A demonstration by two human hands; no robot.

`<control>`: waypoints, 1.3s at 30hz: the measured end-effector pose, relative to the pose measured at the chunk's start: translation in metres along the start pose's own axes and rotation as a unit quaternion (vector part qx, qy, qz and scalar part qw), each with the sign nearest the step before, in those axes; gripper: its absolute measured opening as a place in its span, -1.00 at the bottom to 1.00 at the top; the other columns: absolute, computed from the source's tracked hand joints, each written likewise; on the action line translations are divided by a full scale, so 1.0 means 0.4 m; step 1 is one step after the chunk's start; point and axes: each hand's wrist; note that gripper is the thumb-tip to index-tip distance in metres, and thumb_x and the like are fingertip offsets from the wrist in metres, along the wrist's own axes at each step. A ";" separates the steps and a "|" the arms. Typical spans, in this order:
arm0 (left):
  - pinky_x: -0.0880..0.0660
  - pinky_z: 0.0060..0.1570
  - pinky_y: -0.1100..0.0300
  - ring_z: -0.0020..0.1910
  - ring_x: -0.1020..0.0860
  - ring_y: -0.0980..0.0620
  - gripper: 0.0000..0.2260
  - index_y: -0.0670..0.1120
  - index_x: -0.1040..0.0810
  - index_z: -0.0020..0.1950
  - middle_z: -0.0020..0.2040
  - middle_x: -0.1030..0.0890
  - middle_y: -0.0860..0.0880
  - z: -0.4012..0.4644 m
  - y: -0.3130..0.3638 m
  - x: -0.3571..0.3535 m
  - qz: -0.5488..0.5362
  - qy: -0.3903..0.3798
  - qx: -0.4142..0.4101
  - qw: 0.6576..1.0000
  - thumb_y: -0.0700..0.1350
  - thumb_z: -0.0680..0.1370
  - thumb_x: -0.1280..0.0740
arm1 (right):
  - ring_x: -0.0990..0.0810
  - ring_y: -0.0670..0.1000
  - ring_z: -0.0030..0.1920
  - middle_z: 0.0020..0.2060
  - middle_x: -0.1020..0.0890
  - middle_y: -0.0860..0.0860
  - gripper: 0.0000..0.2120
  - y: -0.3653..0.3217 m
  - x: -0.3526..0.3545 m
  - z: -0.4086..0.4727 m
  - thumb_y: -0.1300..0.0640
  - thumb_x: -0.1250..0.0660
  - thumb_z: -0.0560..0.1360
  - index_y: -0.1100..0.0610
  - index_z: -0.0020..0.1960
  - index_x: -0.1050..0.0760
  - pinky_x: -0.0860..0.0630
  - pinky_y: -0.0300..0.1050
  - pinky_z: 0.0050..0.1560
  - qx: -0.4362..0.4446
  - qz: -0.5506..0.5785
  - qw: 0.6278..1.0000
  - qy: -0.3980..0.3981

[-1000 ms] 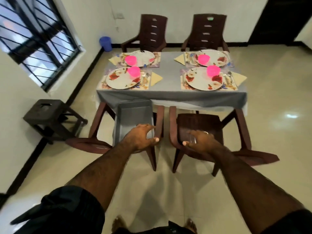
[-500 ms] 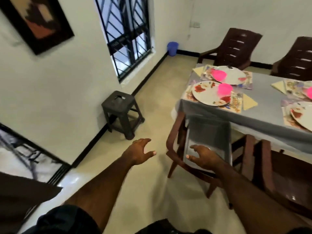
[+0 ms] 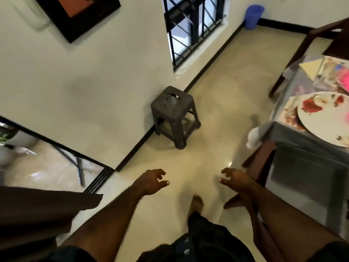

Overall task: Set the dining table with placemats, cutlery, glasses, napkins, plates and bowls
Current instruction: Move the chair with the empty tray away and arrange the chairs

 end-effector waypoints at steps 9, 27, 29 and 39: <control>-0.58 0.07 0.11 0.02 -0.66 -0.01 -0.69 -0.02 -0.67 0.18 -0.03 -0.68 0.01 0.302 0.007 0.307 -0.093 0.077 0.099 0.988 0.13 0.55 -0.52 | -0.62 0.05 0.21 0.20 -0.68 0.04 -0.42 -0.023 0.208 0.273 -0.33 -0.35 0.55 0.04 0.39 -0.52 -0.49 -0.12 0.20 -0.061 0.055 0.996 -0.032; -0.59 0.02 0.14 -0.01 -0.64 0.05 -0.73 0.03 -0.66 0.18 0.03 -0.69 0.03 1.570 0.928 0.780 0.049 -0.110 -0.161 0.979 0.15 0.58 -0.48 | -0.58 -0.02 0.09 0.17 -0.64 0.02 -0.55 0.158 1.014 0.813 -0.19 -0.38 0.60 0.05 0.36 -0.54 -0.50 -0.13 0.07 -0.229 0.318 0.908 0.146; -0.56 0.00 0.15 -0.01 -0.64 0.05 -0.71 0.02 -0.66 0.20 0.03 -0.69 0.02 1.671 1.032 0.822 0.060 -0.109 -0.174 0.977 0.16 0.58 -0.46 | -0.56 -0.04 0.10 0.14 -0.60 -0.02 -0.58 0.201 1.094 0.875 -0.15 -0.37 0.62 0.08 0.35 -0.54 -0.46 -0.18 0.02 -0.222 0.334 0.900 0.170; -0.65 0.08 0.03 -0.05 -0.69 0.05 -0.76 0.02 -0.70 0.10 -0.03 -0.71 0.04 2.150 1.402 1.032 0.035 -0.075 -0.102 0.991 0.15 0.57 -0.48 | -0.65 0.01 -0.02 -0.01 -0.66 -0.07 -0.70 0.554 1.593 1.349 -0.22 -0.42 0.54 -0.04 0.13 -0.59 -0.55 -0.09 0.01 -0.221 0.349 0.901 0.131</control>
Point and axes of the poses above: each hand's wrist, its own z-axis towards the middle knuckle, its own x-axis out of the back of the hand, y = z × x
